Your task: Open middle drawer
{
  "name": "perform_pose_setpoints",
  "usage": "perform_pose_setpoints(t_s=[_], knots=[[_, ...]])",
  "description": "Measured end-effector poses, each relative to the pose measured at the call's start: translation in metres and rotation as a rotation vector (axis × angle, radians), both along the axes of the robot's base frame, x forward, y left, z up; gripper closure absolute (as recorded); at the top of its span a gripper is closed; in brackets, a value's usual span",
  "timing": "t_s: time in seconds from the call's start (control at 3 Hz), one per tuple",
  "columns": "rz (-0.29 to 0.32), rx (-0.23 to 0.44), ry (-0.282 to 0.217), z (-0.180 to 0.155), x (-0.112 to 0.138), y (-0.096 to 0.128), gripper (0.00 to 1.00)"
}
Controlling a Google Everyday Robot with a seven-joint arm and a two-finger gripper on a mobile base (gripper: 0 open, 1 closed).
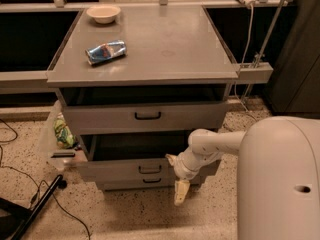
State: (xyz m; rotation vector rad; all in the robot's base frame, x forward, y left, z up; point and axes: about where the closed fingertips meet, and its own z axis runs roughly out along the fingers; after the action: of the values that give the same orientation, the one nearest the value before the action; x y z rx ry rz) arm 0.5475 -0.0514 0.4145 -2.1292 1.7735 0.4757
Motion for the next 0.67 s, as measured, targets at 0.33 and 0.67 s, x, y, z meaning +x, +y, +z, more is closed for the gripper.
perform_pose_setpoints(t_s=[0.33,0.67], knots=[[0.009,0.011,0.022,0.002,-0.011,0.002,0.0],[0.025,0.026,0.04,0.005,-0.024,0.005,0.0]])
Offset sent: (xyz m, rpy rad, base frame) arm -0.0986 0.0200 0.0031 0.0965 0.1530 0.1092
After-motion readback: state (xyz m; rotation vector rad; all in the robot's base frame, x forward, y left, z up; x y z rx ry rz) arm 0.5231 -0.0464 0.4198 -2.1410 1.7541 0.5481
